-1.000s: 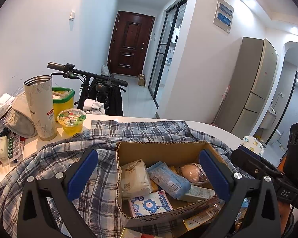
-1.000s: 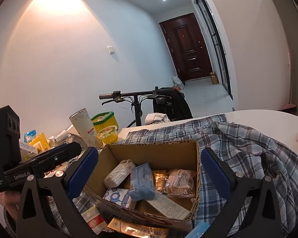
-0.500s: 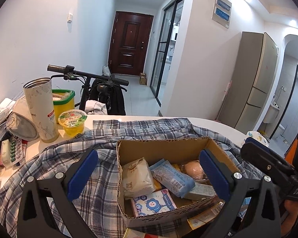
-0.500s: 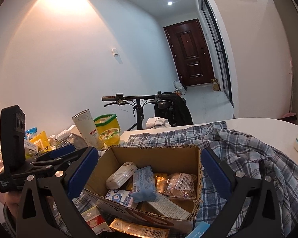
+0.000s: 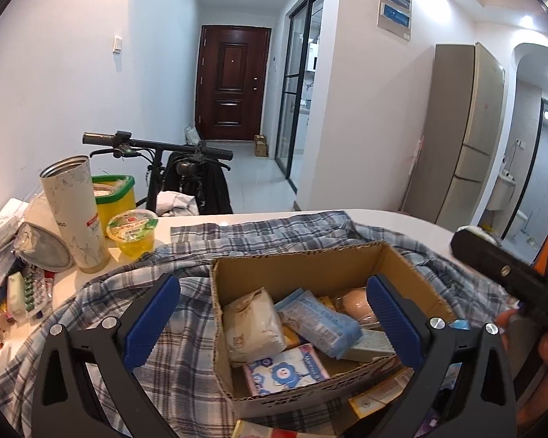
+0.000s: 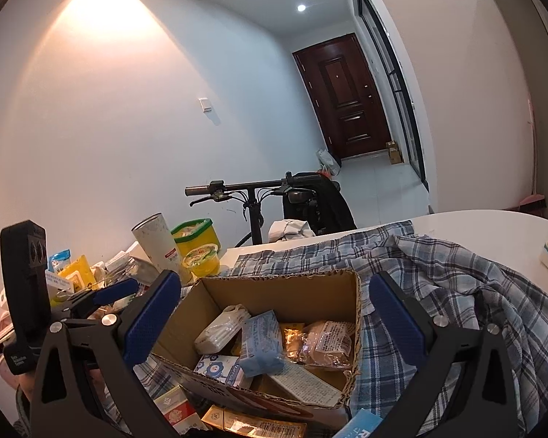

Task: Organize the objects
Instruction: 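Move the left tool down to the white-and-red cigarette pack beside the box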

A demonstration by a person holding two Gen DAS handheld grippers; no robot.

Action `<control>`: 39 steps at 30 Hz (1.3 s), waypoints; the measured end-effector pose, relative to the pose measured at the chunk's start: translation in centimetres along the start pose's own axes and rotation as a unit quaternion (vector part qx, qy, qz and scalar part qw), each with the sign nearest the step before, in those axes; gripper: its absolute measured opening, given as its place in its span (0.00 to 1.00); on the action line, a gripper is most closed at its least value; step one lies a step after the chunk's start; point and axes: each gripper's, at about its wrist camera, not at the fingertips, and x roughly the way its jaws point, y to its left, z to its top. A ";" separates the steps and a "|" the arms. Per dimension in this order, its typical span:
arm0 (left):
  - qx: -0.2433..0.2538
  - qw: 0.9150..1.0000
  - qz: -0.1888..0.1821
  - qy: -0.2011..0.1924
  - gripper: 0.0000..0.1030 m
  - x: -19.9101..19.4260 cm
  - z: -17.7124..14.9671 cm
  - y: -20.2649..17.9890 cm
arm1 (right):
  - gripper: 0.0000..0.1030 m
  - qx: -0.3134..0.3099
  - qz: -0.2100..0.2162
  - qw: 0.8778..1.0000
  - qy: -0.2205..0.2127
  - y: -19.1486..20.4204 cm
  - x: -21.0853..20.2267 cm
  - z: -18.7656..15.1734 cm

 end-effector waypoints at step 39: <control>0.112 0.959 -0.052 0.256 1.00 2.8 -10.7 -1.1 | 1.00 0.026 0.000 0.999 0.031 -0.9 1.2 -0.1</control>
